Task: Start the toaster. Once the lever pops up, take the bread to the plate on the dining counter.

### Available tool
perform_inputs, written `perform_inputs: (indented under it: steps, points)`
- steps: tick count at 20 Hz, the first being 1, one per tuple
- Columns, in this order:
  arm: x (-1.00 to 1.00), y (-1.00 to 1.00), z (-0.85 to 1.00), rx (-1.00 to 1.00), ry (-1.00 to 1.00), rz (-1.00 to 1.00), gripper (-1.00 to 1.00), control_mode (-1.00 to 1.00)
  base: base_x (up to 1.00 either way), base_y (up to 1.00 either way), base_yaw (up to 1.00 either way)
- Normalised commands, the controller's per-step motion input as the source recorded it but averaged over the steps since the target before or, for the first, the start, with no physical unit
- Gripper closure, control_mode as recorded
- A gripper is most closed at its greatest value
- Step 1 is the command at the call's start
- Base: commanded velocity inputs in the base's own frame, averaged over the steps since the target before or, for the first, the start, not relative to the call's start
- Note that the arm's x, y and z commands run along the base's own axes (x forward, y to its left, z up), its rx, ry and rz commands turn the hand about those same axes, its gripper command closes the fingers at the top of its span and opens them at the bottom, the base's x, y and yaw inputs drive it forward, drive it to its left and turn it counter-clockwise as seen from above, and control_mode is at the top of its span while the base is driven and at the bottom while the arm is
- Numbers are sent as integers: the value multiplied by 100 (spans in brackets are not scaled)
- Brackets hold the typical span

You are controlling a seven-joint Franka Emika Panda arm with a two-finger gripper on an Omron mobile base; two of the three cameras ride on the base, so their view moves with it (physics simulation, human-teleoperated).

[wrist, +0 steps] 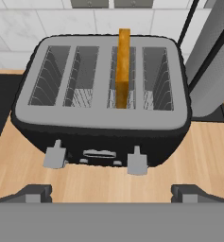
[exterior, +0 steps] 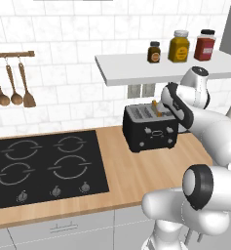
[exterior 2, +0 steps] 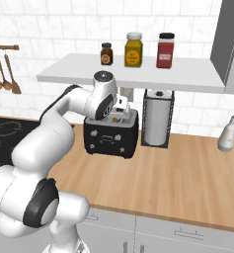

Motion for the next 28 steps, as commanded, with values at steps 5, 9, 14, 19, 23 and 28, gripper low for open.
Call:
perform_inputs:
  steps: [5,9,14,19,23,28]
  points:
    - [0,0,0,0,0,0,-100,-100,0,0,0]
    - [0,0,0,0,0,0,-100,-100,0,0,0]
    - [0,0,0,0,0,0,-100,-100,0,0,0]
    - [0,0,0,0,0,0,-100,-100,0,0,0]
    - [0,0,0,0,0,0,-100,-100,0,0,0]
    - [0,0,0,0,0,0,-100,-100,0,0,0]
